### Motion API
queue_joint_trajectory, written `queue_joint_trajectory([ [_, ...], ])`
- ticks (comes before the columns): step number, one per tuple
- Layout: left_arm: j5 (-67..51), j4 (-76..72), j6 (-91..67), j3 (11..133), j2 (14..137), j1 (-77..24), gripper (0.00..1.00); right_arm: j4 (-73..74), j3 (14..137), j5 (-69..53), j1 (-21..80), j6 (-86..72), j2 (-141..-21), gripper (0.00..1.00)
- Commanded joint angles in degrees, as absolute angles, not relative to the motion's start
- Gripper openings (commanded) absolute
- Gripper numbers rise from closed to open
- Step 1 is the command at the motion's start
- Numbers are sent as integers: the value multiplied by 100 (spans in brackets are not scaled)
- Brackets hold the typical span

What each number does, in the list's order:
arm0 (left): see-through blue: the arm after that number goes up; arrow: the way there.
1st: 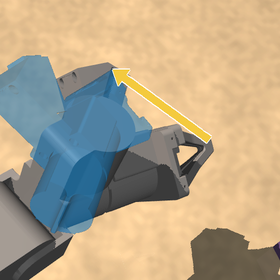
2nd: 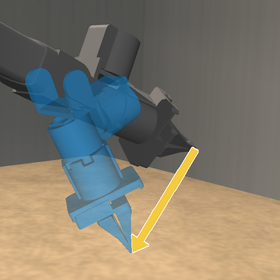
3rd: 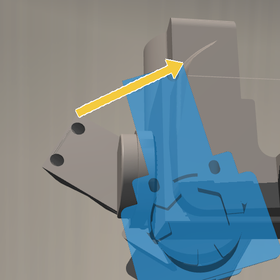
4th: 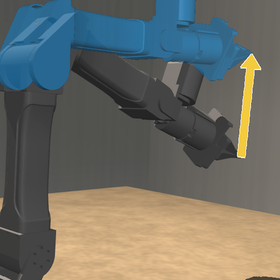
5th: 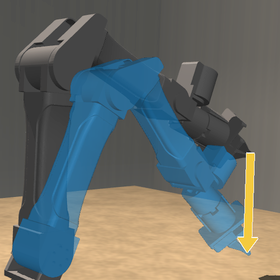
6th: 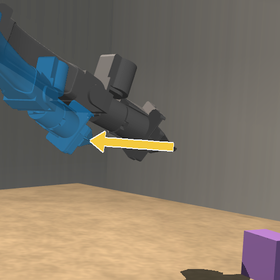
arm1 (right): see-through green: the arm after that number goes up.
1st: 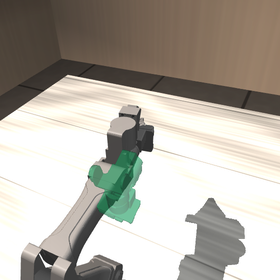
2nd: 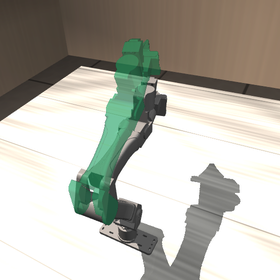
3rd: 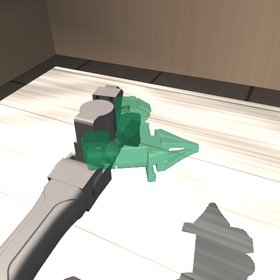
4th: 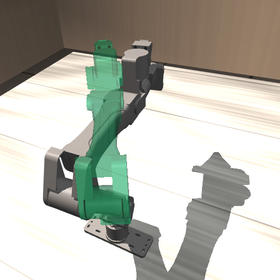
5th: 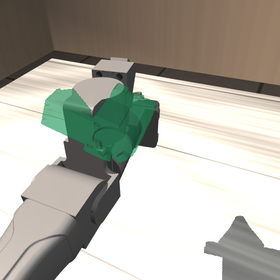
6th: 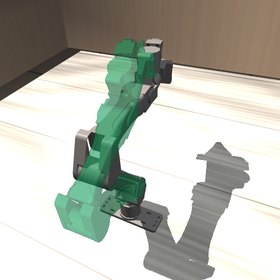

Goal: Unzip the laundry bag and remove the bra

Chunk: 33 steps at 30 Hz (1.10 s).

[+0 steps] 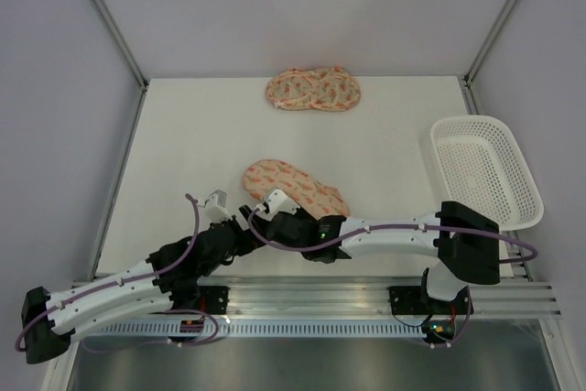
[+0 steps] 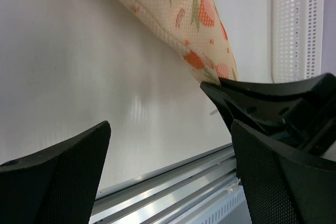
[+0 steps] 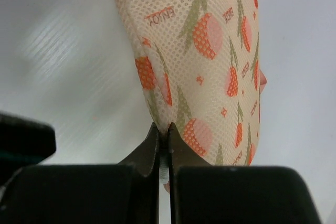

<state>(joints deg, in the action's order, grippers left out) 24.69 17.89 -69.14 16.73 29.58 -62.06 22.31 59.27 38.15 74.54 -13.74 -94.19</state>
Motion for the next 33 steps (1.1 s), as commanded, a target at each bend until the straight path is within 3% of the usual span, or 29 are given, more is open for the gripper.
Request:
queue_joint_trajectory([
  [1, 2838, 1547, -7189, 1626, 2883, -6187, 99, 1986, 5705, 3613, 7488, -1660, -8948, 0],
  [2, 2943, 1556, -7216, 1626, 2848, -6187, 99, 1995, 5661, 3630, 7488, -1713, -8895, 7],
  [3, 2988, 1538, -7320, 1617, 2822, -6196, 99, 2056, 5573, 3639, 7488, -1775, -8799, 27],
  [4, 3040, 1521, -7356, 1582, 2778, -6188, 99, 2083, 5529, 3656, 7488, -1888, -8754, 55],
  [6, 3155, 1425, -7470, 1556, 2699, -6187, 100, 2083, 5345, 3779, 7488, -2038, -8492, 75],
  [7, 3181, 1372, -7514, 1521, 2690, -6187, 100, 2048, 5257, 3823, 7488, -2204, -8351, 98],
  [11, 3103, 871, -7672, 1398, 2821, -6196, 100, 1495, 4695, 3692, 7488, -2390, -7245, 98],
  [17, 2568, 168, -8138, 1643, 4111, -6188, 99, 1326, 3886, 4385, 7453, -3251, -5031, 98],
  [25, 1468, -1828, -8656, 2109, 6851, -6214, 98, 2039, 3420, 4800, 7418, -4859, -4088, 98],
  [33, 1819, -2242, -8859, 2320, 7769, -6267, 93, 1573, 2356, 4219, 7409, -5239, -2585, 98],
])
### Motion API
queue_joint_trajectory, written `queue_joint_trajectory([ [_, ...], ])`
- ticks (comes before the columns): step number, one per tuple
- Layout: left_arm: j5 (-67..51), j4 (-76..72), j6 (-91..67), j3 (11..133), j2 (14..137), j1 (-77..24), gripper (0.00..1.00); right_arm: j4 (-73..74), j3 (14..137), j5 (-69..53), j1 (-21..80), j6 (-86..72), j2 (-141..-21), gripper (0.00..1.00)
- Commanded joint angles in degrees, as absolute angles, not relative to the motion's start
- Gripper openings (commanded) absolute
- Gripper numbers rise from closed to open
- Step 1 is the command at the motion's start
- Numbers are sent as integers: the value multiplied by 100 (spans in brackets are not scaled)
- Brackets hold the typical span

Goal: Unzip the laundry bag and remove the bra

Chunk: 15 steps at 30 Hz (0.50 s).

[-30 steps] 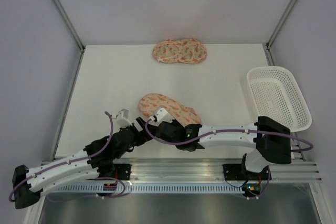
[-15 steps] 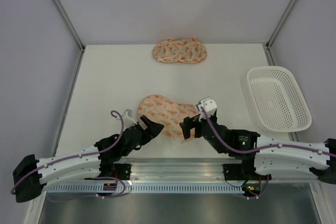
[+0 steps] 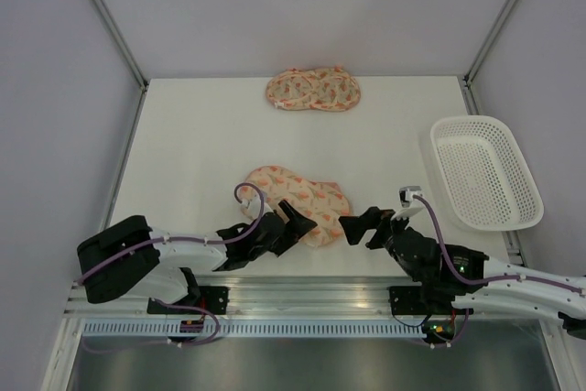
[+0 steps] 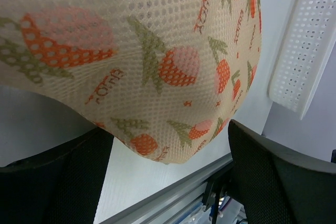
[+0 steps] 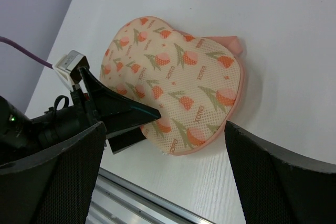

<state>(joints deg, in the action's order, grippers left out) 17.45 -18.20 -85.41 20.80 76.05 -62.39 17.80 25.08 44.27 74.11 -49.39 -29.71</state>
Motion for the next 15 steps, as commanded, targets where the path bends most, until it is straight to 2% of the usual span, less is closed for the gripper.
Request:
queue_joint_trajectory([
  [1, 1915, -2241, -8920, 2320, 7848, -6267, 91, 1591, 2295, 4167, 7400, -5143, -2401, 98],
  [5, 2206, -2505, -8956, 2162, 8147, -6267, 86, 1652, 2320, 3850, 7409, -4940, -2311, 98],
  [9, 2390, -2892, -8842, 2083, 8594, -6267, 77, 1547, 2408, 3324, 7409, -4773, -2750, 98],
  [12, 2452, -3059, -8692, 2135, 8780, -6267, 53, 1564, 2478, 3147, 7409, -4676, -3198, 98],
  [13, 2452, -3093, -8666, 2144, 8841, -6267, 32, 1521, 2479, 3025, 7409, -4632, -3356, 98],
  [15, 2417, -3094, -8684, 2171, 8850, -6267, 13, 1512, 2479, 2953, 7409, -4562, -3489, 98],
])
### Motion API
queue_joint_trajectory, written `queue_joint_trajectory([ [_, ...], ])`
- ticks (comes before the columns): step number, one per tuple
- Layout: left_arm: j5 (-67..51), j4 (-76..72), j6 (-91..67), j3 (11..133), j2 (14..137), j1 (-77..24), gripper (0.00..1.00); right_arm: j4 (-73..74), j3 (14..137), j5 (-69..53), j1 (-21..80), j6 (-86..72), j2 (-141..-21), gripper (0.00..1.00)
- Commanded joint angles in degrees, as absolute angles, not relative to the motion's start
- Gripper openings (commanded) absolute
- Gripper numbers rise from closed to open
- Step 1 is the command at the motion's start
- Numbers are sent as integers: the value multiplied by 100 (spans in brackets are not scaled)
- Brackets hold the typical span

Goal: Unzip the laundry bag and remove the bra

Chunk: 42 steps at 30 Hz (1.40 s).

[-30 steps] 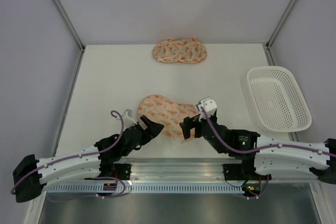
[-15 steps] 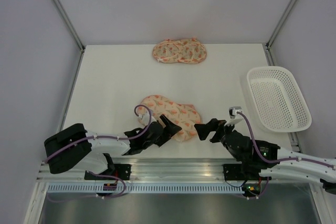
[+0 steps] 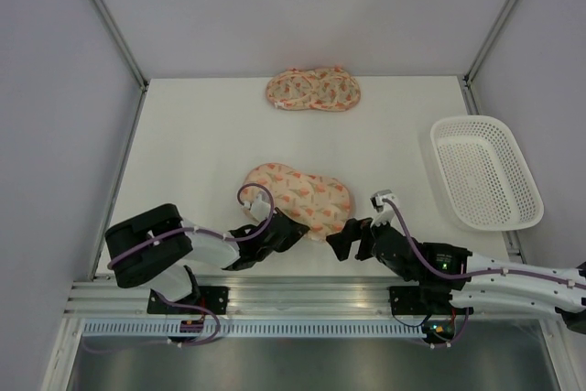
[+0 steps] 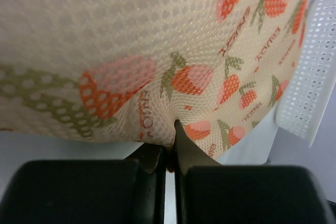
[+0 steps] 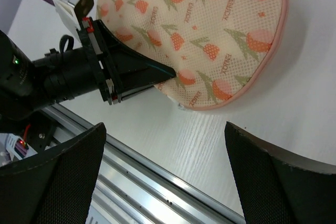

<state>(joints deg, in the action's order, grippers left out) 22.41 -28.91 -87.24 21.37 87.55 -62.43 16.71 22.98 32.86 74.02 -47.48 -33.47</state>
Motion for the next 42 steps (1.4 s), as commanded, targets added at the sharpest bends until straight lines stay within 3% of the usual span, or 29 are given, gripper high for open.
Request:
queue_joint_trajectory([
  [1, 2382, -3076, -8692, 2197, 8816, -6267, 2, 1477, 2461, 2936, 7409, -4553, -3594, 98],
  [8, 2259, -2391, -8868, 2391, 8281, -6267, 2, 907, 2329, 2769, 7400, -4377, -4095, 96],
  [17, 2206, -1986, -9088, 2505, 7445, -6267, 2, 133, 2347, 2417, 7409, -4578, -5212, 76],
  [25, 1987, -1854, -9228, 2496, 7304, -6267, 2, -369, 2215, 2672, 7409, -4658, -5352, 72],
  [32, 1854, -2030, -9325, 2461, 7330, -6267, 2, -361, 2469, 2865, 7400, -4702, -6002, 63],
  [42, 1872, -1881, -9237, 2470, 7224, -6267, 2, -184, 2549, 3436, 7409, -4668, -6082, 63],
])
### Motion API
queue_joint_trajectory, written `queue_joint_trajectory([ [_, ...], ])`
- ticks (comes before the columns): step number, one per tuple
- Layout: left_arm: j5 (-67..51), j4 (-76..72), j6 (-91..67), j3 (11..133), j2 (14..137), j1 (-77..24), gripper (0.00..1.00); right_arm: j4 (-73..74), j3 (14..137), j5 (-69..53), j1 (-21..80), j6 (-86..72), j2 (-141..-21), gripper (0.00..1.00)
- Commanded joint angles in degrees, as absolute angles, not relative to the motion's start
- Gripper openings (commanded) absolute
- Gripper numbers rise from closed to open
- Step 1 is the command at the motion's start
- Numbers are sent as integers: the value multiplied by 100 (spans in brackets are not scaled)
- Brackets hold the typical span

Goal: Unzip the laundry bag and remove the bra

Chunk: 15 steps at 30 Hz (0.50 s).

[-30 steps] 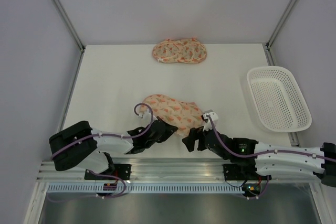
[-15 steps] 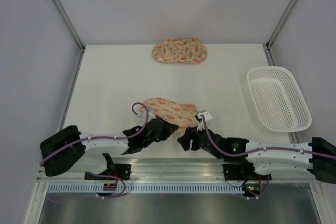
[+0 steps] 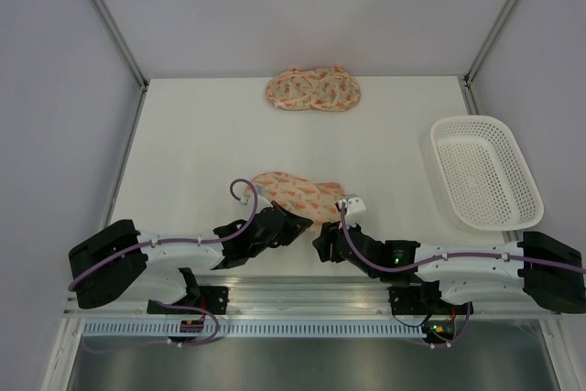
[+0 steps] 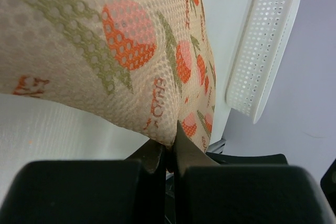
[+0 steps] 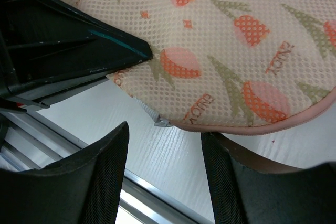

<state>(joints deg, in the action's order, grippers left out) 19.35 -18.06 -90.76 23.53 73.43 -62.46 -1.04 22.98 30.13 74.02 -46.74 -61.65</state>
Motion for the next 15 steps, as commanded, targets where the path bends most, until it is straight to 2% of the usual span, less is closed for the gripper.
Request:
queue_joint_trajectory([
  [1, 1863, -1898, -9246, 2470, 7242, -6267, 2, -211, 2592, 3497, 7409, -4650, -6108, 63],
  [4, 1811, -1960, -9273, 2452, 7312, -6267, 2, -281, 2680, 3647, 7400, -4597, -6301, 59],
  [6, 1767, -1986, -9264, 2470, 7339, -6267, 2, -281, 2742, 3744, 7409, -4570, -6450, 51],
  [9, 1775, -1960, -9246, 2452, 7356, -6267, 2, -264, 2769, 3806, 7409, -4535, -6487, 31],
  [10, 1793, -1951, -9255, 2409, 7348, -6275, 2, -229, 2769, 3806, 7409, -4535, -6460, 18],
  [13, 1863, -1934, -9255, 2321, 7286, -6267, 2, -28, 2734, 3744, 7409, -4544, -6294, 0],
  [15, 1951, -1838, -9229, 2277, 7199, -6267, 2, 227, 2733, 3648, 7409, -4570, -6110, 0],
])
